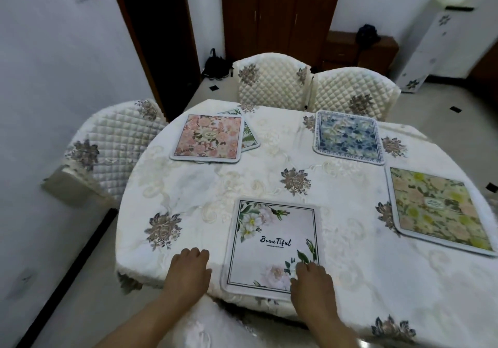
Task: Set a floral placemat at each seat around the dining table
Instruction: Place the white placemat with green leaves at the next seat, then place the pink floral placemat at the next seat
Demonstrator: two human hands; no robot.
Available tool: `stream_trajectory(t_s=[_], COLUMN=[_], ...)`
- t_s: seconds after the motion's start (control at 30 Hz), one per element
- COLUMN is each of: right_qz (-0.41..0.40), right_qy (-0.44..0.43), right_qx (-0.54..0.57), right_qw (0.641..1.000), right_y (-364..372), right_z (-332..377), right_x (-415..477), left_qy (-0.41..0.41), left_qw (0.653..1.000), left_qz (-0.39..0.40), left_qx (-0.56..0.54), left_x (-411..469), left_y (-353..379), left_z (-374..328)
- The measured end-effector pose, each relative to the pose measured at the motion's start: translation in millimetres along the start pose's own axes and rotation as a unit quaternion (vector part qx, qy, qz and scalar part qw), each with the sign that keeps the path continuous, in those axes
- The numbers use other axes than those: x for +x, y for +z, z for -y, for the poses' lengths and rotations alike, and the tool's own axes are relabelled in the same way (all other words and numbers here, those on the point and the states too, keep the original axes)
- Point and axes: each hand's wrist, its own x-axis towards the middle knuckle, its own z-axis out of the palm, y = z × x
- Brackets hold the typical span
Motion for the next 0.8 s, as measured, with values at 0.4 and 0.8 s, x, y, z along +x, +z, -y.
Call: stream_trajectory(t_s=[0.4,0.8], right_qz=[-0.088,-0.091], right_qy=[-0.073,-0.047], right_qx=[-0.009,-0.018], right_qw=[0.993,0.995], right_y=[-37.1,-57.6], right_z=[202.3,373.6], right_x=[14.8,40.4], left_qy=[0.028,0.080], left_qw=[0.990,0.988], left_qz=[-0.130,-0.121], left_qx=[-0.047,-0.047], left_x=[2.7,48.1], left_y=[-68.9,-148.2], left_z=[203.0,345.1])
